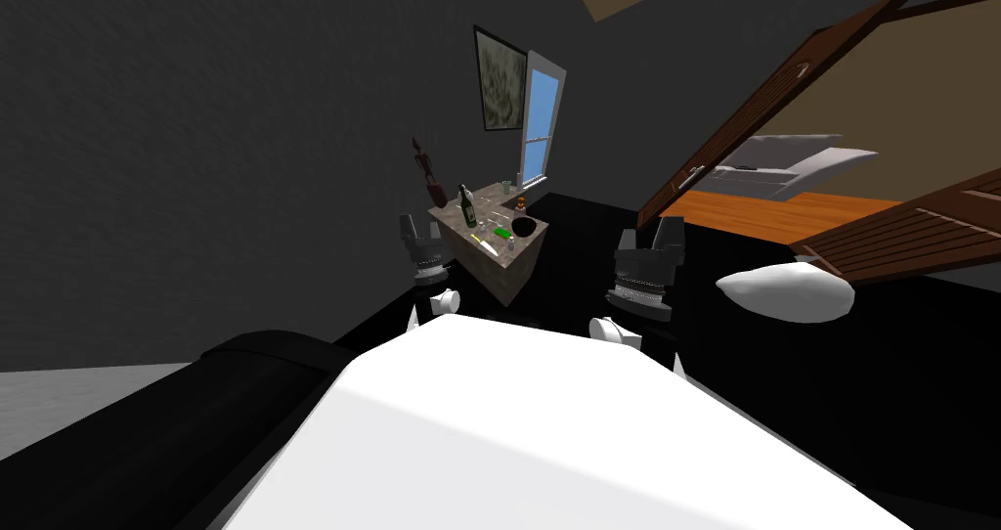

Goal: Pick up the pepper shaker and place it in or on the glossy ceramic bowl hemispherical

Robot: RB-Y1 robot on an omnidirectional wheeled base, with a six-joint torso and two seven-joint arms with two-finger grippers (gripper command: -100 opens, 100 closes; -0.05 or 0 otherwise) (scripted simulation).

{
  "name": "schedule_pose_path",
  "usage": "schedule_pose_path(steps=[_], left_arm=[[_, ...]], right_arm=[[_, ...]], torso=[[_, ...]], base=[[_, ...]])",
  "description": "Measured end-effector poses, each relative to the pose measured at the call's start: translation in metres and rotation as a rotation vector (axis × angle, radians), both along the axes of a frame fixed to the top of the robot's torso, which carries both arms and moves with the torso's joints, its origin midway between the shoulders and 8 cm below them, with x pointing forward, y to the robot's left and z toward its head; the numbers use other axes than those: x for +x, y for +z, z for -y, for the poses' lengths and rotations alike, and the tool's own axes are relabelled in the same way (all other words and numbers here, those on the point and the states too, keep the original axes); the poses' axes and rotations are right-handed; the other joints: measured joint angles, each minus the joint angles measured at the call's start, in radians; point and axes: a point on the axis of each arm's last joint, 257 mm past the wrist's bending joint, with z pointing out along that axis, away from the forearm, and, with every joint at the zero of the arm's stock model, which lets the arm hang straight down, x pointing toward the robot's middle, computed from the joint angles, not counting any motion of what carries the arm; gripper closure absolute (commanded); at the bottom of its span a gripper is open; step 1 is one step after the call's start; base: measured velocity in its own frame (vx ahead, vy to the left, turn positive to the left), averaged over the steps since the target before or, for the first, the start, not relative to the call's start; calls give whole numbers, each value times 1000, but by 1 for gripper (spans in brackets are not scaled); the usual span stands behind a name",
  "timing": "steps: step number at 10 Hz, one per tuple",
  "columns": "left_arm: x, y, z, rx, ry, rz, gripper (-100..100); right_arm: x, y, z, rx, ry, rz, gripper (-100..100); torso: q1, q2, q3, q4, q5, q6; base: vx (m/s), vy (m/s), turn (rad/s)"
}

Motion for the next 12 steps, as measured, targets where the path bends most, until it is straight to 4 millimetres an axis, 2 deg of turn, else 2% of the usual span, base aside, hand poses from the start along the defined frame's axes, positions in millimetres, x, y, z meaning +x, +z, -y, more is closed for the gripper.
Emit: schedule_pose_path(steps=[2, 5, 7, 12], left_arm=[[6, -6, 7, 62, -15, -35, -100], [18, -31, 16, 180, -22, -125, -100], [29, -52, 18, 260, -14, -199, -100], [49, -122, 23, 454, 26, -405, -100]], right_arm=[[0, 0, 0, 0, 0, 0, 0], [0, 0, 0, 0, 0, 0, 0], [0, 0, 0, 0, 0, 0, 0], [0, 0, 0, 0, 0, 0, 0]], torso=[[-1, -1, 0, 0, 0, 0], [-2, -1, 0, 0, -1, 0], [-4, -1, -1, 0, -1, 0], [-4, -2, -1, 0, -1, 0]], base=[[11, -31, -27], [14, -45, -37], [21, -71, -39], [27, -66, -47]])
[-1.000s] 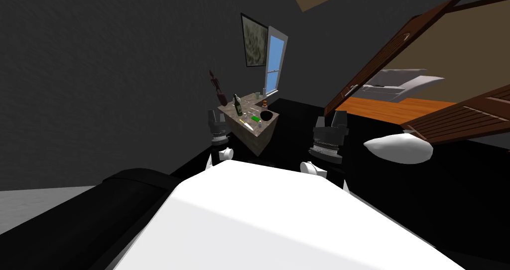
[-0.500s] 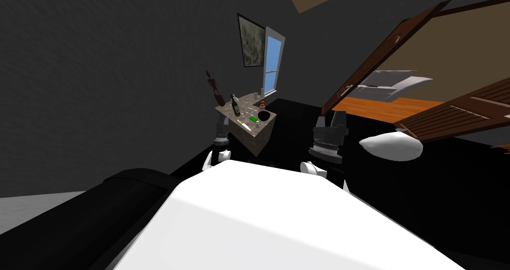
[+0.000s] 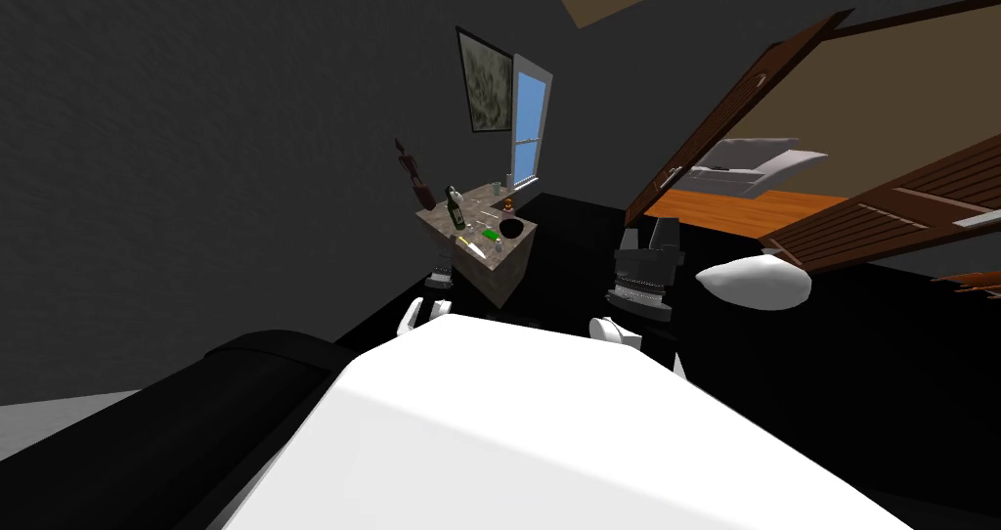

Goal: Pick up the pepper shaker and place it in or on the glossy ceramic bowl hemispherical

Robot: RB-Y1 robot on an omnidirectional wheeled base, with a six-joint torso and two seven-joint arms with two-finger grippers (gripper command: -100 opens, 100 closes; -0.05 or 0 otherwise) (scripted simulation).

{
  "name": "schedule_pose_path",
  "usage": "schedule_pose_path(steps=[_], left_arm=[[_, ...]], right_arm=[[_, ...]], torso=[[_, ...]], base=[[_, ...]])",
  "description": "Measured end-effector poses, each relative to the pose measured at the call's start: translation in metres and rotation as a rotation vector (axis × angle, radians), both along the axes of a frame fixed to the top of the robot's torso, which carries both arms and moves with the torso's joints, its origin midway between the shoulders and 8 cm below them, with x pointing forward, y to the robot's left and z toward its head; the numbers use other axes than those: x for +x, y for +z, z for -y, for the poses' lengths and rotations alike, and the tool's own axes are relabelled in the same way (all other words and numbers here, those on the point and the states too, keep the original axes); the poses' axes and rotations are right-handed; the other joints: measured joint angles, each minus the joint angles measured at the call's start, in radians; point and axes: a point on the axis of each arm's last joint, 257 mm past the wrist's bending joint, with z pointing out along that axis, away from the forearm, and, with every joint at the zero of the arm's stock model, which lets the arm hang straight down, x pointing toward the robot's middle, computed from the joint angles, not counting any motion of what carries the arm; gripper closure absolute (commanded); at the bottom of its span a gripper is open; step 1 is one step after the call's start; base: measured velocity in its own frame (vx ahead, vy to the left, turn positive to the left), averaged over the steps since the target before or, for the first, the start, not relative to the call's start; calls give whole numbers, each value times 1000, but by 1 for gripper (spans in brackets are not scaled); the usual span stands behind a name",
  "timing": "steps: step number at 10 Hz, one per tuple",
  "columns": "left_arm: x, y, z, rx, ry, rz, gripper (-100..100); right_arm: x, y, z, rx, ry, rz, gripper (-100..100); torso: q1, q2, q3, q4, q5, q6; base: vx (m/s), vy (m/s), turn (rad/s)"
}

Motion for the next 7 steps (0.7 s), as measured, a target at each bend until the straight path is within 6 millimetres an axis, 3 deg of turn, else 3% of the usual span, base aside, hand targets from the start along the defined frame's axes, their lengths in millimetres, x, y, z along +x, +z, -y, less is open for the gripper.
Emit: schedule_pose_path(steps=[7], left_arm=[[17, -94, -12, 255, 54, -229, -100]], right_arm=[[0, 0, 0, 0, 0, 0, 0]], torso=[[1, 1, 0, 0, 0, 0]], base=[[24, -64, -27]])
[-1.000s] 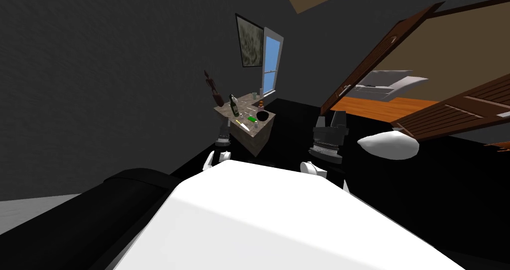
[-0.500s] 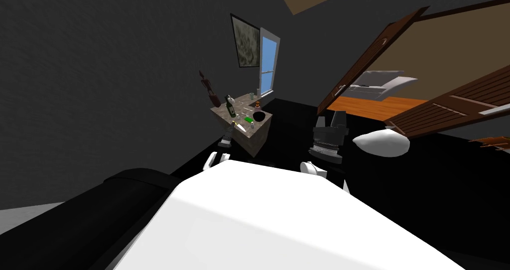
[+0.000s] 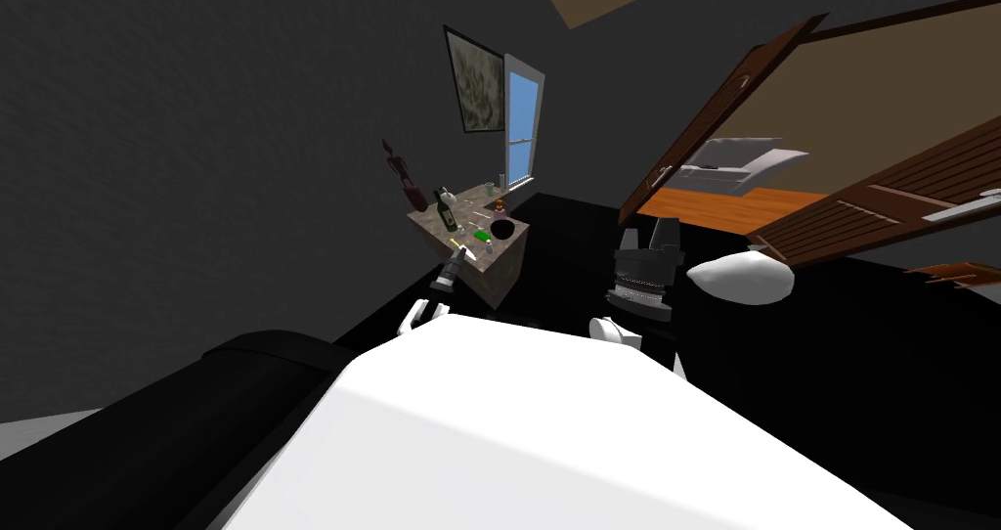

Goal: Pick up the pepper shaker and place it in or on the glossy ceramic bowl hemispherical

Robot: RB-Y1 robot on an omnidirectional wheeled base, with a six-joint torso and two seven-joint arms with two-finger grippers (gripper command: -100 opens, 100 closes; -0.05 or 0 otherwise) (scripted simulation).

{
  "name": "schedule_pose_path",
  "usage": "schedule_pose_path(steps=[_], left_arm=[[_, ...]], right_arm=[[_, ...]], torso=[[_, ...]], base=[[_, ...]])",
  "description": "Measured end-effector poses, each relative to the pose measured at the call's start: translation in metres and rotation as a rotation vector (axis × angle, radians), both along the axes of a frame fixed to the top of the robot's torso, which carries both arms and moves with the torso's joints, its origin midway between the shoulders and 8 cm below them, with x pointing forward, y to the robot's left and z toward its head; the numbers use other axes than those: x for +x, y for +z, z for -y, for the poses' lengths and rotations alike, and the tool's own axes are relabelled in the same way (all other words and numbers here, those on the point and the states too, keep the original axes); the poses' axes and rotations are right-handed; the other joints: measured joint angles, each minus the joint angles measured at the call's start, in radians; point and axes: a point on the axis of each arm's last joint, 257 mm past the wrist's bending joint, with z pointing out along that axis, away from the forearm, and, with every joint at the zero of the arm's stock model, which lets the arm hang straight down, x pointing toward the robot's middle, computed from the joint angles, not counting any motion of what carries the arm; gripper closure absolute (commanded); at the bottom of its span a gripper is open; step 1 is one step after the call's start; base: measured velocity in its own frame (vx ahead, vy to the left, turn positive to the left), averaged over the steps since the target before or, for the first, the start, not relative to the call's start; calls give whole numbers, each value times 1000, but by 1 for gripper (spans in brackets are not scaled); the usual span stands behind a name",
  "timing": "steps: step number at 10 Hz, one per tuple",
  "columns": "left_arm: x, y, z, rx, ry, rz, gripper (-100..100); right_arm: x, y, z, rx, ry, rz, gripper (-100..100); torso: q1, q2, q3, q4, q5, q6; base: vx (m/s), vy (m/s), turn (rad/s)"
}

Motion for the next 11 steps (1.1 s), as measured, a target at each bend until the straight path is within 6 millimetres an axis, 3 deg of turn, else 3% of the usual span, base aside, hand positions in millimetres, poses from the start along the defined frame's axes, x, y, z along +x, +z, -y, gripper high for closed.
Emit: schedule_pose_path(steps=[4, 11], left_arm=[[6, -38, -3, 118, 12, -84, -100], [27, -84, -12, 338, 5, -176, -100]], right_arm=[[0, 0, 0, 0, 0, 0, 0], [0, 0, 0, 0, 0, 0, 0]], torso=[[0, -1, 0, 0, 0, 0], [-1, -1, -1, 0, 0, 0]], base=[[29, -57, -2], [36, -64, 27]])
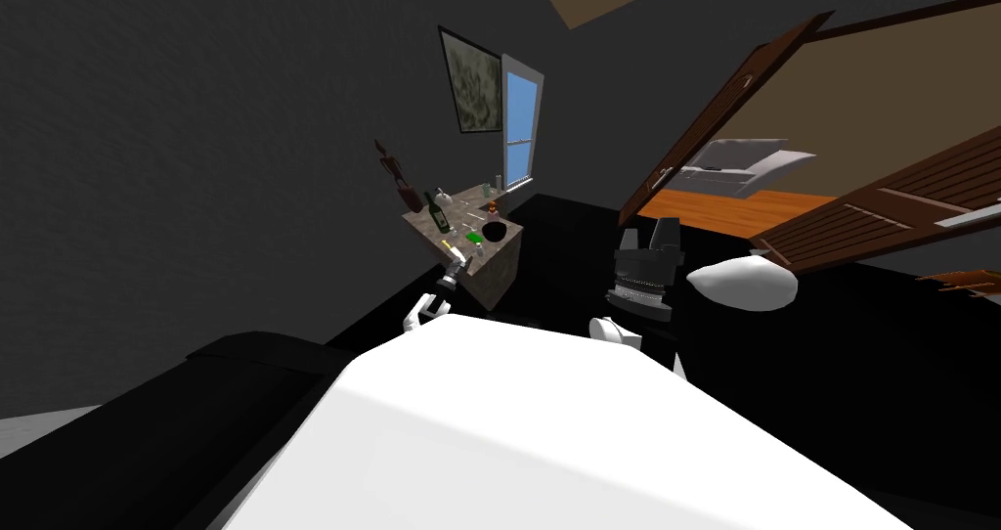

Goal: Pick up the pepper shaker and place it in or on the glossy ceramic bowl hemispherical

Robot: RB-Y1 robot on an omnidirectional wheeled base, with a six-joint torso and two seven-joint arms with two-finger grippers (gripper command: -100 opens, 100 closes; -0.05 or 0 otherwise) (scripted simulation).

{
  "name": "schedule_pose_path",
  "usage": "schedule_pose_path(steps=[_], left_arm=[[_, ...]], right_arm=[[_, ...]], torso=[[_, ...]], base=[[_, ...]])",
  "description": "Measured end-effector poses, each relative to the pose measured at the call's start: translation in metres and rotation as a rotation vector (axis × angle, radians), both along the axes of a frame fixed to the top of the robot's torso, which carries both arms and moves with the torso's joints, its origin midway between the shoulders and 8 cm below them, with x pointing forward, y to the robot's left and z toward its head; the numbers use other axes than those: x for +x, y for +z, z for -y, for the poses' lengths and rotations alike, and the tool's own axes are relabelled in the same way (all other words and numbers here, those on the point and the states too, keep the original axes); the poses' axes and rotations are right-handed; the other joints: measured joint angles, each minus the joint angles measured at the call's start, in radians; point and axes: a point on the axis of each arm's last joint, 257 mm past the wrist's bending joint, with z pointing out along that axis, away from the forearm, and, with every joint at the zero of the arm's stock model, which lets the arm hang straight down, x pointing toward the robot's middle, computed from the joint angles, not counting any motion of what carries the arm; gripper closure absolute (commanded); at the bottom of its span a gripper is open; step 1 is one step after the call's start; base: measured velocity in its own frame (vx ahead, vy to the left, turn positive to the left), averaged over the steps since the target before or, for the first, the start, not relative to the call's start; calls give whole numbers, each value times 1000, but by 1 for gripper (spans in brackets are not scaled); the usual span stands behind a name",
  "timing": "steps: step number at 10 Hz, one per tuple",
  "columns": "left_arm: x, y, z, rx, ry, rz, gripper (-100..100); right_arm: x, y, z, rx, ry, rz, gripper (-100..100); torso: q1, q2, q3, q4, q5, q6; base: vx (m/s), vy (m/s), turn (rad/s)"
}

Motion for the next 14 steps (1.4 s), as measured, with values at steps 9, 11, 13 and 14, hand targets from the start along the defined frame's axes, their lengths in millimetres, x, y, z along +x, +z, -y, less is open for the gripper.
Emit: schedule_pose_path(steps=[9, 11, 13, 14], left_arm=[[43, -30, -20, 288, -34, -60, -100], [48, -32, -20, 317, -38, -61, 0], [53, -32, -19, 314, -30, -61, -100], [61, -31, -19, 315, -18, -61, -100]], right_arm=[[0, 0, 0, 0, 0, 0, 0], [0, 0, 0, 0, 0, 0, 0], [0, 0, 0, 0, 0, 0, 0], [0, 0, 0, 0, 0, 0, 0]], torso=[[0, 0, 0, 0, 0, 0], [2, 1, 0, 0, 0, 0], [6, 3, 2, 1, 1, 0], [8, 5, 3, 1, 2, 0]], base=[[41, -68, 38], [16, -17, 3], [-27, 41, -109], [-61, 64, -152]])
